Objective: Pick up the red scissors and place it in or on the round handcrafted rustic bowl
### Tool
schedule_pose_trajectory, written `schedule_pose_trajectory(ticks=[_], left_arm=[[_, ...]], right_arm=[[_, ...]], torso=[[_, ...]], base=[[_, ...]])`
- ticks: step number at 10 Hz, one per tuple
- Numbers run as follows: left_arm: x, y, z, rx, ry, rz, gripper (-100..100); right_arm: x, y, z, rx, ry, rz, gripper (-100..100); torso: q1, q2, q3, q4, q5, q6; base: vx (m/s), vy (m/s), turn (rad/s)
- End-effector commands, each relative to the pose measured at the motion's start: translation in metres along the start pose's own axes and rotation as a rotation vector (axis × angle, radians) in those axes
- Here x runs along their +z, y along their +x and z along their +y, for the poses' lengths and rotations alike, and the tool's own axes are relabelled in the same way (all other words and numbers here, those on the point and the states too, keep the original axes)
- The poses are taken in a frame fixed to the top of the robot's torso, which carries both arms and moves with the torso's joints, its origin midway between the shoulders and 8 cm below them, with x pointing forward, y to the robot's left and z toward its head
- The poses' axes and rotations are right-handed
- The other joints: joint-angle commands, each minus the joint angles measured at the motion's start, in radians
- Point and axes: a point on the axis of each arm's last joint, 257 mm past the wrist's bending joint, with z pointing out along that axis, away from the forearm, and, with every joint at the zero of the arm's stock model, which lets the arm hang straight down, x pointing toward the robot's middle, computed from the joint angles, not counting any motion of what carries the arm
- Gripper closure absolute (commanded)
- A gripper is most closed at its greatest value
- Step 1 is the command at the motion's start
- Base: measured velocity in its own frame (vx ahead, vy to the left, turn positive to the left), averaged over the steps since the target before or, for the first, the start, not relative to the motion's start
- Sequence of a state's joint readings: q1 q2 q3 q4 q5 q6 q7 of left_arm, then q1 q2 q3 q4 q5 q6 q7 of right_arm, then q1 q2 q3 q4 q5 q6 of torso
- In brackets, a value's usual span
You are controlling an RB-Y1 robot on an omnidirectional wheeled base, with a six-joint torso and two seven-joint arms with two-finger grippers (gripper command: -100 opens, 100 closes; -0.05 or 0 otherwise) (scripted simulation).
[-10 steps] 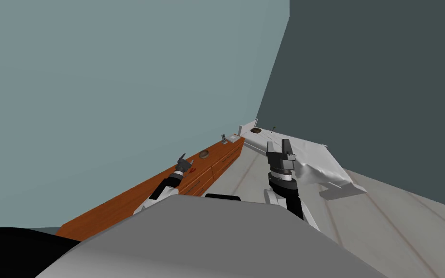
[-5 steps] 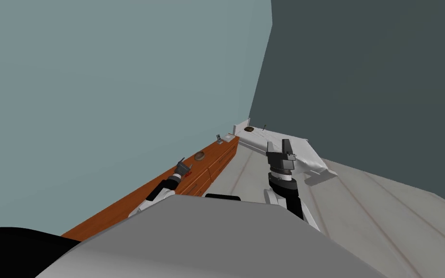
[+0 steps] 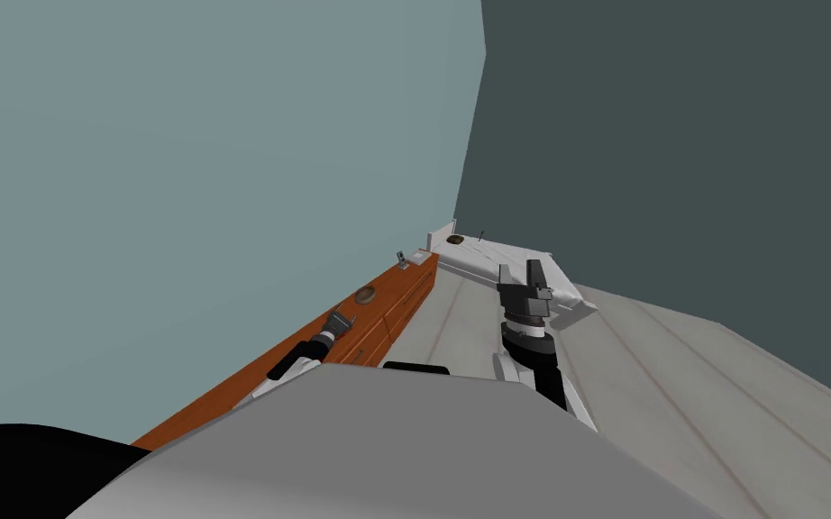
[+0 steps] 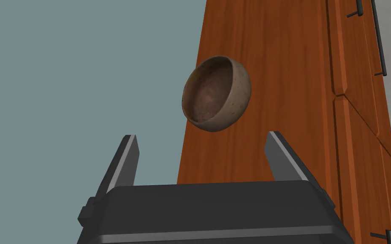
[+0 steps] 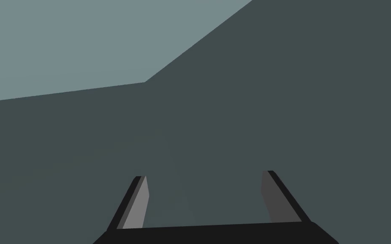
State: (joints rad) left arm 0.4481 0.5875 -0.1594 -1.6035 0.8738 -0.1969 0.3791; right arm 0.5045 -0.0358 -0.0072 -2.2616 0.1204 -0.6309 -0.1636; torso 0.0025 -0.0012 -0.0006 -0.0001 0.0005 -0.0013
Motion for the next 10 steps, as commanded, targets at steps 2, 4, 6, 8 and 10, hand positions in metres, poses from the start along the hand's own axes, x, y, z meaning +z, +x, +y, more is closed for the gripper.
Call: schedule_pose_trajectory(ticks=[2,4,6,8,10], left_arm=[[-0.002,-0.024,0.012,-0.059,-0.051,-0.055,-100],[-0.008,-0.045,0.024,-0.102,-0.092,-0.104,-100],[-0.017,-0.066,0.035,-0.145,-0.132,-0.154,-100],[-0.026,-0.087,0.046,-0.188,-0.169,-0.205,-100],[-0.038,-0.107,0.057,-0.23,-0.205,-0.256,-100]], right_arm=[[0.0,0.0,0.0,0.0,0.0,0.0,0],[0.0,0.0,0.0,0.0,0.0,0.0,0],[0.0,0.0,0.0,0.0,0.0,0.0,0],[0.0,0.0,0.0,0.0,0.0,0.0,0],[0.0,0.0,0.0,0.0,0.0,0.0,0]], torso=[[0.0,0.0,0.0,0.0,0.0,0.001],[0.0,0.0,0.0,0.0,0.0,0.0],[0.001,-0.001,0.0,0.0,0.0,0.001],[0.001,0.0,0.0,0.0,0.0,0.0],[0.0,-0.001,0.0,0.0,0.0,0.0]], base=[[0.009,0.032,-0.198],[0.008,0.033,-0.18],[0.008,0.041,-0.192],[0.009,0.037,-0.166],[0.007,0.035,-0.146]])
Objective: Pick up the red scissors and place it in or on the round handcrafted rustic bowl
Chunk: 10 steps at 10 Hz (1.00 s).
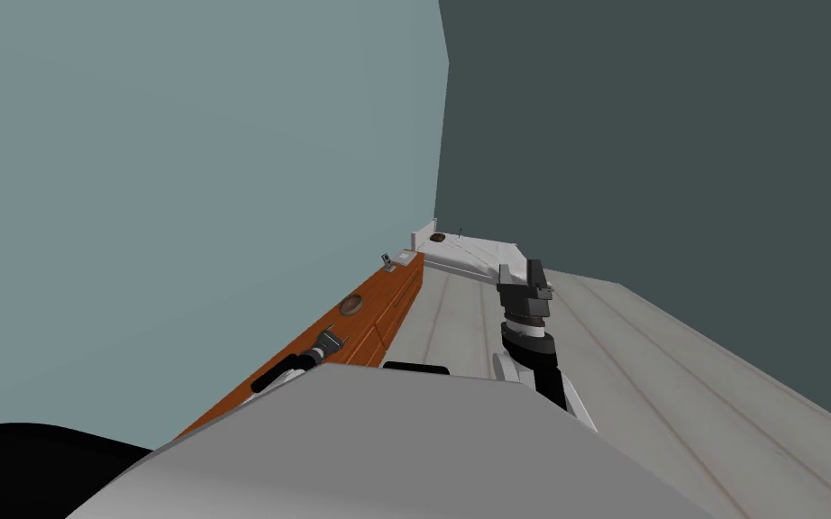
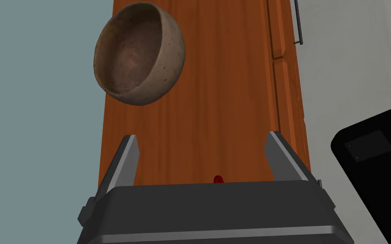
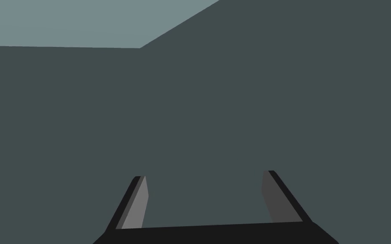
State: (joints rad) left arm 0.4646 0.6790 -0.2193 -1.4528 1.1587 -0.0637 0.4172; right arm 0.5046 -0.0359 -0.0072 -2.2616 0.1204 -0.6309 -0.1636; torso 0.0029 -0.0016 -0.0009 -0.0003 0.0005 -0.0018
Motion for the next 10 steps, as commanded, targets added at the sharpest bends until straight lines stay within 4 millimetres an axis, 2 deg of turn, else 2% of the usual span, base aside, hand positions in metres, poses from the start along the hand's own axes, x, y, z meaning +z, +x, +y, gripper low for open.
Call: schedule_pose_trajectory(ticks=[1,2,3,4,5,6,7,8,10], left_arm=[[-0.007,-0.027,0.007,-0.036,-0.038,-0.057,-100],[-0.007,-0.028,0.007,-0.059,-0.037,-0.059,-100],[-0.014,-0.049,0.015,-0.079,-0.069,-0.107,-100],[-0.014,-0.049,0.015,-0.101,-0.068,-0.108,-100],[-0.022,-0.07,0.023,-0.125,-0.098,-0.155,-100],[-0.022,-0.07,0.023,-0.142,-0.096,-0.156,-100],[-0.031,-0.09,0.03,-0.172,-0.124,-0.202,-100],[-0.031,-0.09,0.03,-0.183,-0.123,-0.203,-100],[-0.05,-0.124,0.046,-0.256,-0.17,-0.288,-100]], right_arm=[[0.0,0.0,0.0,0.0,0.0,0.0,0],[0.0,0.0,0.0,0.0,0.0,0.0,0],[0.0,0.0,0.0,0.0,0.0,0.0,0],[0.0,0.0,0.0,0.0,0.0,0.0,0],[0.0,0.0,0.0,0.0,0.0,0.0,0],[0.0,0.0,0.0,0.0,0.0,0.0,0],[0.0,0.0,0.0,0.0,0.0,0.0,0],[0.0,0.0,0.0,0.0,0.0,0.0,0],[0.0,0.0,0.0,0.0,0.0,0.0,0]], torso=[[0.0,0.0,0.0,0.0,0.0,0.0],[0.0,0.0,0.0,0.0,0.0,0.0],[0.0,0.0,0.0,0.0,0.0,0.0],[0.001,0.0,0.0,0.0,0.0,0.001],[0.0,0.0,0.0,0.0,0.0,0.0],[0.0,0.0,0.0,0.0,0.0,0.0],[0.0,0.0,0.0,0.0,0.0,0.0],[0.0,0.0,0.0,0.0,0.0,0.0],[0.0,0.0,0.0,0.0,0.0,0.0]], base=[[0.003,0.041,-0.197],[0.001,0.04,-0.098],[0.001,0.041,-0.191],[0.002,0.04,-0.109],[0.015,0.045,-0.178],[0.009,0.042,-0.094],[-0.001,0.038,-0.167],[-0.002,0.036,-0.081],[0.004,0.052,-0.192]])
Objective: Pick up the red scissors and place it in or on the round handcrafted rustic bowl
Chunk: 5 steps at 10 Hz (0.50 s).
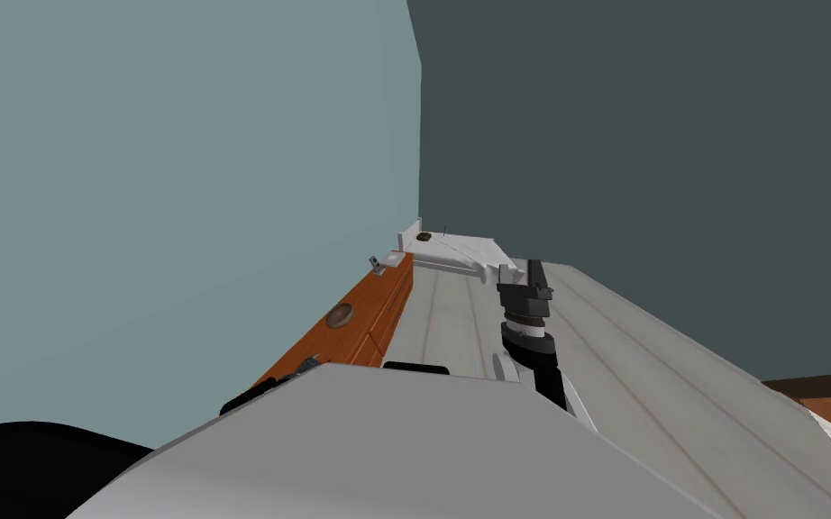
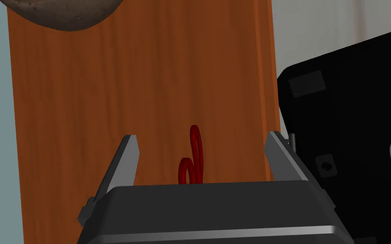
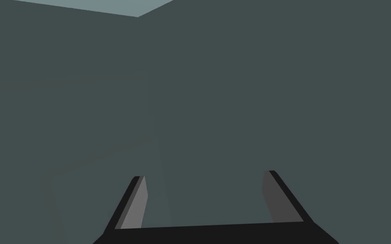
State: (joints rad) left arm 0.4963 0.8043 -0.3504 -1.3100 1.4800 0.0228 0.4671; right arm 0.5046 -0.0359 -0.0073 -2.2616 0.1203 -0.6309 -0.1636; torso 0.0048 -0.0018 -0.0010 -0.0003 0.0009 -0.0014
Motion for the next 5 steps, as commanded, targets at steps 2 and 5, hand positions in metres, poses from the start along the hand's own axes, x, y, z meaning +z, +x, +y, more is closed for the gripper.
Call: schedule_pose_trajectory(ticks=[2,5], left_arm=[[-0.009,-0.03,0.011,-0.069,-0.038,-0.061,-100],[-0.014,-0.046,0.016,-0.106,-0.057,-0.096,-100]], right_arm=[[0.0,0.0,0.0,0.0,0.0,0.0,0],[0.0,0.0,0.0,0.0,0.0,0.0,0]], torso=[[-0.001,0.0,0.0,0.0,0.0,-0.001],[-0.003,0.0,0.0,0.0,0.0,-0.001]], base=[[0.005,0.053,-0.084],[0.004,0.022,-0.066]])
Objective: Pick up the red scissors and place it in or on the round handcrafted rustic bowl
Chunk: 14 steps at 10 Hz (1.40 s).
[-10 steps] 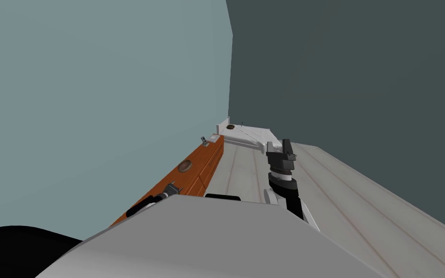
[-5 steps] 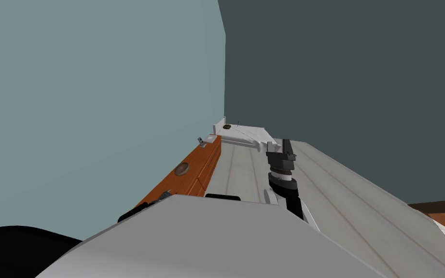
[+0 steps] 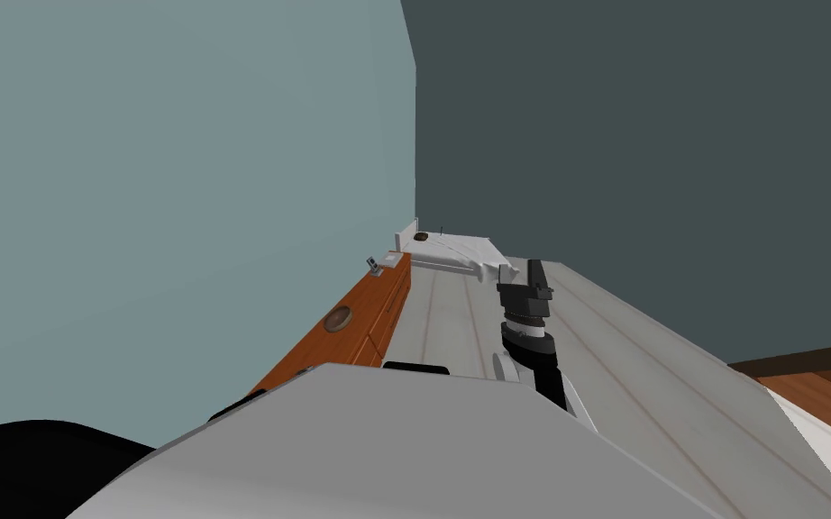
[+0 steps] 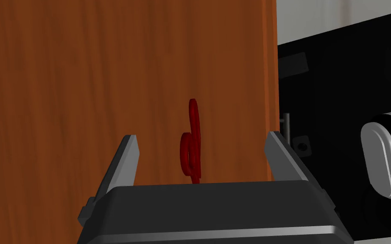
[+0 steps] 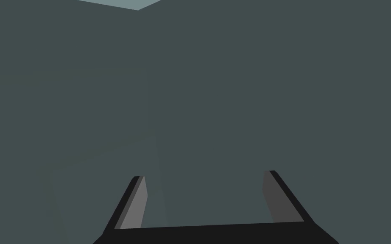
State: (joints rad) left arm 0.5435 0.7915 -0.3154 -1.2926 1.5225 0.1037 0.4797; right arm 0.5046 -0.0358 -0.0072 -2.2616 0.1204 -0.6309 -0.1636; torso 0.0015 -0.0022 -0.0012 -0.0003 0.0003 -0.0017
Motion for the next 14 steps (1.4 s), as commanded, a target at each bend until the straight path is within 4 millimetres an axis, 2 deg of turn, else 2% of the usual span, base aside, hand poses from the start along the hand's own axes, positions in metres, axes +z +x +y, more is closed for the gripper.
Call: schedule_pose_trajectory(ticks=[1,3,4,6,8,12,13,14], left_arm=[[-0.005,-0.025,0.007,-0.042,-0.028,-0.05,-100],[-0.005,-0.025,0.008,-0.052,-0.028,-0.049,-100],[-0.009,-0.038,0.012,-0.083,-0.044,-0.077,-100],[-0.009,-0.038,0.012,-0.083,-0.044,-0.077,-100],[-0.019,-0.069,0.024,-0.154,-0.081,-0.139,-100],[-0.02,-0.073,0.026,-0.159,-0.085,-0.145,-100],[-0.02,-0.073,0.026,-0.161,-0.085,-0.146,0],[-0.014,-0.074,0.033,-0.159,-0.085,-0.145,-100]], right_arm=[[0.0,0.0,0.0,0.0,0.0,0.0,0],[0.0,0.0,0.0,0.0,0.0,0.0,0],[0.0,0.0,0.0,0.0,0.0,0.0,0],[0.0,0.0,0.0,0.0,0.0,0.0,0],[0.0,0.0,0.0,0.0,0.0,0.0,0],[0.0,0.0,0.0,0.0,0.0,0.0,0],[0.0,0.0,0.0,0.0,0.0,0.0,0],[0.0,0.0,0.0,0.0,0.0,0.0,0]], torso=[[0.0,0.0,0.0,0.0,0.0,0.0],[0.002,0.0,0.0,0.0,0.001,0.0],[0.0,0.0,0.0,0.0,0.0,-0.001],[0.0,0.0,0.0,0.0,0.0,0.0],[0.0,0.0,0.0,0.0,0.0,0.0],[0.0,0.0,0.0,0.0,0.0,0.0],[-0.001,0.0,0.0,0.0,0.0,0.0],[-0.001,0.0,0.0,0.0,0.0,0.0]], base=[[0.011,0.052,-0.165],[-0.002,0.035,-0.021],[-0.003,0.023,-0.069],[0.0,0.016,-0.033],[0.0,0.034,-0.115],[0.0,0.026,-0.027],[0.0,0.0,0.0],[0.009,0.02,0.014]])
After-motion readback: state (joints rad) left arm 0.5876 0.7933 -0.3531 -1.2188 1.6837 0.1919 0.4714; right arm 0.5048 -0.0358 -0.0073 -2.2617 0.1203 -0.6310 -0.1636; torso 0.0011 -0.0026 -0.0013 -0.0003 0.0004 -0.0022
